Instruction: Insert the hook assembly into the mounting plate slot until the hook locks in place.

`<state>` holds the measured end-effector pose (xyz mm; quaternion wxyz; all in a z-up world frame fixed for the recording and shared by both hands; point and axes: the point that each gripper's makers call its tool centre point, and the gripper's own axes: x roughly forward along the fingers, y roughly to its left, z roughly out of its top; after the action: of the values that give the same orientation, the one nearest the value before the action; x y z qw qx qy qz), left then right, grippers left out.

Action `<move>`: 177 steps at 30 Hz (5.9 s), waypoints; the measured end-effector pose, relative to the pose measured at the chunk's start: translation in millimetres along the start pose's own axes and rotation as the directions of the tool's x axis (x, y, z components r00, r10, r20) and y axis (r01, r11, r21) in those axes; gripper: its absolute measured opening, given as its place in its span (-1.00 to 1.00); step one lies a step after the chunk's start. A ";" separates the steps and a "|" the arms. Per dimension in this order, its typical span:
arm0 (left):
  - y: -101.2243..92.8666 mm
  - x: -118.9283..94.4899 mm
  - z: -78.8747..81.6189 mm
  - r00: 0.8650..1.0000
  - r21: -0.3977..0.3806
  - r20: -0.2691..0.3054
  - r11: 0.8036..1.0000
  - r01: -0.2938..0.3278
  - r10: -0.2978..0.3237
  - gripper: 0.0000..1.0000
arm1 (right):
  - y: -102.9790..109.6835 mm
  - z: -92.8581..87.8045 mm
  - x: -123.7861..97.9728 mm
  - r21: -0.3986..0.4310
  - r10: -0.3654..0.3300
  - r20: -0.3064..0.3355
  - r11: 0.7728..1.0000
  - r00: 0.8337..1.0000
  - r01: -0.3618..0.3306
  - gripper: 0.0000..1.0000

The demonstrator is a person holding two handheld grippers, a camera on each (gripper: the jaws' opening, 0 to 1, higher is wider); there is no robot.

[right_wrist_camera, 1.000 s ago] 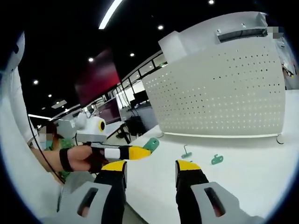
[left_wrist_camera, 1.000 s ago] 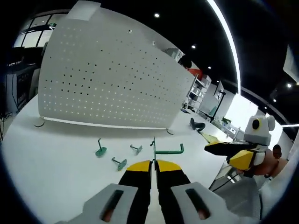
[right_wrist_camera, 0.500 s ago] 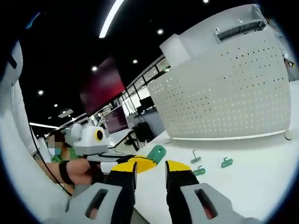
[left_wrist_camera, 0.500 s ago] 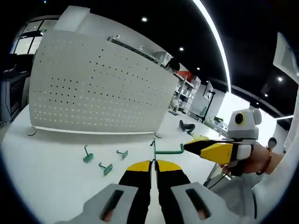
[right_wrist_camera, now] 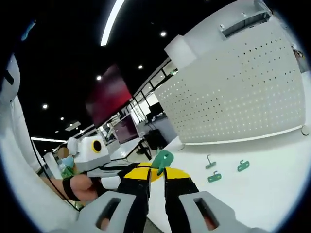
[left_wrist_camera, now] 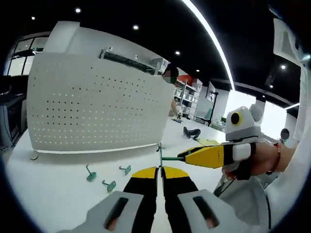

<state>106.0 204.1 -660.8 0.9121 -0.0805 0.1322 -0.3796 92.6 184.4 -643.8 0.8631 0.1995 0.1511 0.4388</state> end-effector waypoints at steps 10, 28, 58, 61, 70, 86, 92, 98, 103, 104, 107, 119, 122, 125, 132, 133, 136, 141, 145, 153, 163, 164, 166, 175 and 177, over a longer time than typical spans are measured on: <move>-12.2 7.1 6.4 1.000 0.088 0.019 0.996 -0.012 0.011 -0.93 | -6.3 2.2 -1.8 0.022 -0.012 0.017 1.000 1.000 0.011 -0.90; -19.5 11.6 14.0 0.992 0.232 0.049 0.965 -0.121 0.112 -0.93 | -13.2 12.5 -3.8 0.217 0.021 0.058 0.975 0.998 -0.034 -0.93; -11.1 5.3 17.6 0.991 0.210 0.046 0.968 -0.135 0.128 -0.84 | -6.2 17.2 -0.6 0.102 -0.029 0.012 0.994 0.999 0.028 -0.97; -2.0 -1.3 18.1 0.992 0.191 0.050 0.974 -0.124 0.116 -0.76 | -5.5 20.2 3.8 0.107 -0.050 0.025 0.993 0.998 0.048 -0.97; 19.0 -26.1 16.3 0.997 0.129 0.039 0.989 -0.073 0.069 -0.64 | -9.6 35.5 8.4 0.065 -0.153 0.080 0.987 0.985 0.148 -0.97; 20.5 -52.1 18.9 0.999 0.159 0.051 0.987 -0.008 0.000 -0.35 | -17.6 47.7 5.6 0.008 -0.276 0.130 0.961 0.952 0.278 -0.97; 23.3 -55.7 16.1 0.998 0.133 0.066 0.991 -0.011 0.002 -0.30 | -21.6 66.7 1.8 -0.083 -0.308 0.162 0.942 0.938 0.324 -0.97; 25.2 -57.7 10.8 0.999 0.121 0.049 0.993 -0.004 -0.002 -0.20 | -22.9 80.5 9.6 -0.172 -0.317 0.159 0.924 0.935 0.342 -0.97; 31.3 -62.4 11.8 0.999 0.116 0.054 0.993 -0.010 0.004 -0.18 | -31.0 98.3 13.0 -0.176 -0.335 0.187 0.913 0.923 0.367 -0.97; 32.7 -63.0 11.4 0.999 0.118 0.053 0.993 -0.013 0.007 -0.18 | -33.0 100.9 13.2 -0.185 -0.343 0.191 0.907 0.920 0.377 -0.97; 35.9 -64.2 9.4 0.999 0.155 0.044 0.988 -0.024 0.017 -0.17 | -38.4 108.8 14.4 -0.205 -0.356 0.200 0.896 0.913 0.395 -0.97; 45.1 -66.3 3.8 0.998 0.150 0.034 0.987 -0.056 0.051 -0.09 | -65.9 137.6 17.0 -0.308 -0.434 0.223 0.818 0.873 0.486 -0.97; 45.8 -66.5 -2.0 0.999 0.131 0.018 0.990 -0.053 0.051 -0.08 | -71.8 142.2 17.6 -0.294 -0.449 0.222 0.815 0.865 0.499 -0.97; 44.9 -66.5 -4.5 0.999 0.124 0.010 0.991 -0.048 0.047 -0.06 | -76.5 146.3 19.5 -0.311 -0.462 0.222 0.801 0.859 0.512 -0.97; 43.7 -64.6 -6.2 0.999 0.121 0.001 0.992 -0.034 0.034 0.01 | -86.7 154.8 23.9 -0.308 -0.481 0.228 0.789 0.847 0.531 -0.97; 43.4 -63.8 -6.7 0.999 0.120 -0.001 0.992 -0.032 0.033 0.01 | -87.1 155.3 24.2 -0.308 -0.481 0.228 0.790 0.847 0.531 -0.97; 43.0 -63.1 -8.2 1.000 0.118 -0.007 0.993 -0.029 0.030 0.02 | -87.4 157.7 28.8 -0.304 -0.475 0.221 0.796 0.852 0.523 -0.97; 44.7 -63.2 -9.7 1.000 0.107 -0.008 0.994 -0.022 0.023 0.02 | -95.2 162.6 31.4 -0.319 -0.491 0.225 0.779 0.842 0.540 -0.97; 48.7 -64.5 -10.8 0.999 0.107 -0.015 0.994 -0.029 0.031 0.04 | -101.5 165.1 33.4 -0.331 -0.505 0.218 0.767 0.835 0.550 -0.97; 49.9 -66.4 -9.9 1.000 0.071 -0.012 0.997 -0.010 0.011 0.10 | -113.2 178.3 33.8 -0.338 -0.534 0.240 0.737 0.811 0.586 -0.97; 49.7 -64.7 -10.0 1.000 0.082 -0.025 0.997 -0.002 0.004 0.19 | -119.0 192.5 35.4 -0.365 -0.562 0.262 0.695 0.785 0.620 -0.97; 49.6 -64.6 -10.3 1.000 0.083 -0.026 0.997 -0.002 0.004 0.19 | -117.3 196.3 36.5 -0.370 -0.553 0.278 0.693 0.786 0.619 -0.97; 49.2 -64.1 -12.3 1.000 0.085 -0.031 0.996 0.002 0.000 0.18 | -120.8 199.4 37.3 -0.415 -0.570 0.277 0.655 0.773 0.632 -0.97; 52.2 -64.8 -14.4 1.000 0.055 -0.024 0.998 -0.010 0.011 0.19 | -141.8 207.5 40.8 -0.379 -0.593 0.280 0.655 0.755 0.654 -0.97; 52.6 -64.4 -14.3 1.000 0.053 -0.024 0.999 -0.009 0.010 0.19 | -143.8 208.5 42.0 -0.383 -0.595 0.281 0.650 0.753 0.656 -0.97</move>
<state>93.4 286.2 -675.9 0.9140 -0.0511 0.1336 -0.3796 307.6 97.6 -533.6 0.9903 -0.0470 0.0462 0.1221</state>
